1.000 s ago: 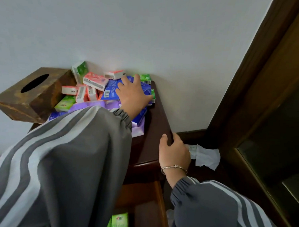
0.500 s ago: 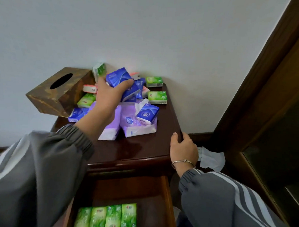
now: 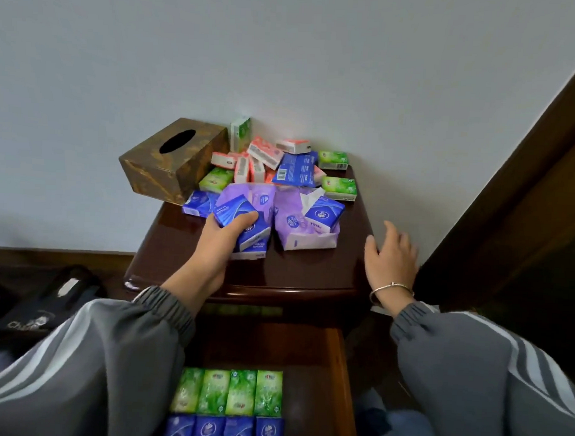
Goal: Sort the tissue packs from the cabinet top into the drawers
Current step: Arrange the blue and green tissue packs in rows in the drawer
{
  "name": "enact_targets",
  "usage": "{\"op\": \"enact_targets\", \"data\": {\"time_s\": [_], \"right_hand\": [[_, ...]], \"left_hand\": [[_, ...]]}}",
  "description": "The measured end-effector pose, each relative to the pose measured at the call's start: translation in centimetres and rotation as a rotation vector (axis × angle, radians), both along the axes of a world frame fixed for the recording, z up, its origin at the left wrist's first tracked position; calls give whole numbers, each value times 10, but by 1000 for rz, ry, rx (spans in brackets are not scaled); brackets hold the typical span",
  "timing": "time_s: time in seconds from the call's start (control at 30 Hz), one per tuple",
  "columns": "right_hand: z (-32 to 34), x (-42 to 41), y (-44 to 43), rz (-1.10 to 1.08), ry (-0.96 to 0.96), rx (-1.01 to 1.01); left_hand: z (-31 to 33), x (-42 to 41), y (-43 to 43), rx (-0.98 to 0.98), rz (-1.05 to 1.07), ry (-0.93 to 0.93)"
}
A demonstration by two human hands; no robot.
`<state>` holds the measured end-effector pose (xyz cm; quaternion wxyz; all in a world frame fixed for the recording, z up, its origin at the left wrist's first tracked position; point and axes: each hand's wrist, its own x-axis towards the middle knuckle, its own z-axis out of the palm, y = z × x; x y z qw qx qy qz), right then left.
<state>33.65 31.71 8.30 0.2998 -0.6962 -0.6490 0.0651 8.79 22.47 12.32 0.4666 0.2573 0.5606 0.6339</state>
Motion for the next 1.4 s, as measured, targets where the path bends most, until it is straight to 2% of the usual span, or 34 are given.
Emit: {"op": "enact_targets", "data": {"time_s": [0.1,0.2,0.4,0.53,0.63,0.7,0.77,0.97,1.13,1.27,1.4], "right_hand": [[27,-10,41,298,-89,87],[44,-29,90,514,-289,3],[39,-46,159,619,-457,-272],[36,-48,181,596,-634,-225],[47,-45,193,605,-534,-233],[58,-47,208,545,-411,-155],[65,-55,227,493,-366,-86],[52,-77,258,593,-317,-304],[55,-81,274,559,-403,-295],[58,-81,275,526,-572,-280],[46,-75,273,437,-425,-304]], "left_hand": [[7,-4,6,14,-42,1],[17,-8,20,85,-75,-1],[16,-12,66,89,-90,-71],[1,-8,89,113,-81,-105],[-18,-4,94,139,-85,-157],[-27,-4,94,173,-80,-173],[-31,-5,94,200,-61,-183],[-34,-6,93,232,-2,-157],[-36,-6,92,245,-3,-155],[-36,-6,92,252,13,-153],[-36,-5,92,241,31,-135]]}}
